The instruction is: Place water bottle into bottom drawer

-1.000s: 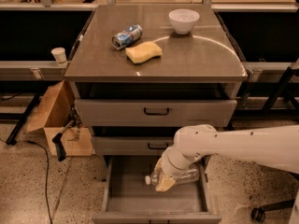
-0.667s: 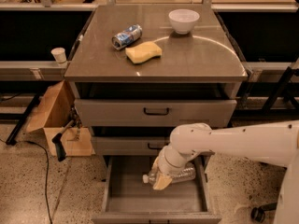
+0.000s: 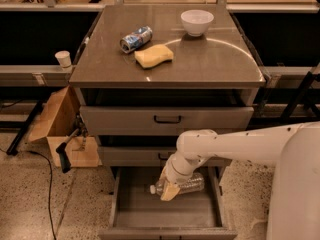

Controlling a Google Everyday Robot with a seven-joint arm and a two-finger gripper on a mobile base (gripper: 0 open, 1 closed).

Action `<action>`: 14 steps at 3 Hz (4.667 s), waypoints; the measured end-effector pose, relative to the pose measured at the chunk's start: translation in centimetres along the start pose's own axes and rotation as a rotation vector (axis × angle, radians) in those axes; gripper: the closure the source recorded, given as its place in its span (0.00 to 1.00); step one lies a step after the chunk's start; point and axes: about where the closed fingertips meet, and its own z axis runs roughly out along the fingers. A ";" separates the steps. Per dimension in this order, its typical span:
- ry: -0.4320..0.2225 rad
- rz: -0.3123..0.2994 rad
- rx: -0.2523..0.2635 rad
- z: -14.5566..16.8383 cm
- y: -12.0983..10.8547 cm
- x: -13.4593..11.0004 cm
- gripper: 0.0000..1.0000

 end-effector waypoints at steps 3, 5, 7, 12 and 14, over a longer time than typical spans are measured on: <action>-0.036 0.055 -0.059 3.1 -0.4 0.5 1.00; -0.083 0.097 -0.016 6.4 -0.7 3.5 1.00; -0.050 0.201 0.034 10.3 -2.3 6.3 1.00; 0.073 0.261 -0.026 16.6 -3.9 10.2 1.00; 0.058 0.270 -0.005 17.0 -3.9 10.4 1.00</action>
Offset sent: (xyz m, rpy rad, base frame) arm 0.0048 0.0100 -0.0399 0.0537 0.1079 -0.0527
